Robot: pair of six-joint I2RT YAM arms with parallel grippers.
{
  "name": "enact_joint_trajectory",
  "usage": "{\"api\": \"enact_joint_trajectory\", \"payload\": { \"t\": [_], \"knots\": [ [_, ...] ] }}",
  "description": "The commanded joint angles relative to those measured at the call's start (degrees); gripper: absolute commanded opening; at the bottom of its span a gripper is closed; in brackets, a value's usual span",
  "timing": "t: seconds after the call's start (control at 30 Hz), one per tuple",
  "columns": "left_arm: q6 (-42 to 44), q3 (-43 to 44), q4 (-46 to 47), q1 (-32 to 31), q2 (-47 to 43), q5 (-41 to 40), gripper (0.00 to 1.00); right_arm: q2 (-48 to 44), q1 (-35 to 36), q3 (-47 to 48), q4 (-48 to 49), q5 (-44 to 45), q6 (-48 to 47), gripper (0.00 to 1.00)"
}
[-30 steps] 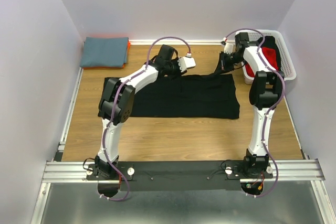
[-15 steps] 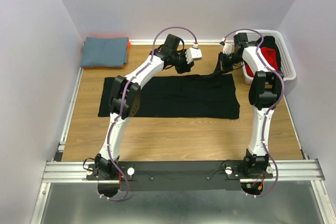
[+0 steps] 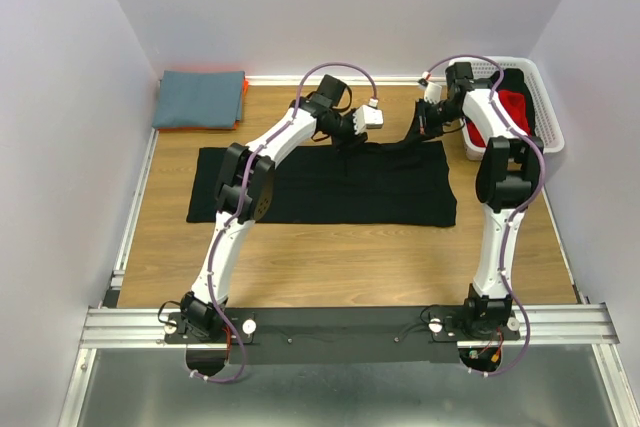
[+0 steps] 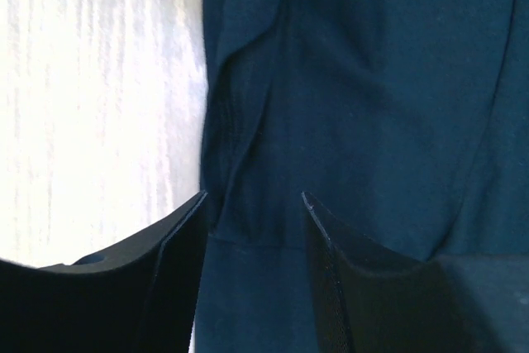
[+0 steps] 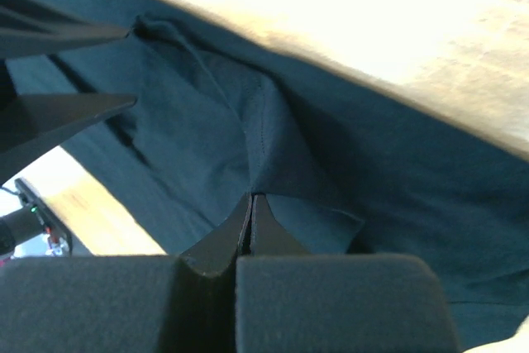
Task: Fold and stack the t-shirts
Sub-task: Fold the tshirt
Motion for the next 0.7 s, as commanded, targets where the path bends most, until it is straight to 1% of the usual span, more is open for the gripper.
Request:
{"api": "enact_joint_trajectory", "payload": {
  "t": [0.0,0.37,0.6,0.67],
  "knots": [
    [1.3,2.3,-1.3,-0.4,1.6,0.8,0.56,-4.1,0.5,-2.1,0.2,-3.2,0.4,0.01],
    [3.9,1.8,-0.6,-1.4,2.3,-0.8,0.55,-7.3,0.6,-6.5,0.1,-4.5,0.3,0.01],
    [5.2,-0.3,0.6,-1.7,1.3,-1.1,0.51,-9.1,0.7,-8.5,0.1,-4.9,0.4,0.01],
    [5.4,-0.3,1.2,-2.1,1.3,-2.2,0.51,-9.4,0.7,-8.5,0.1,-5.1,0.4,0.01]
  ]
}}
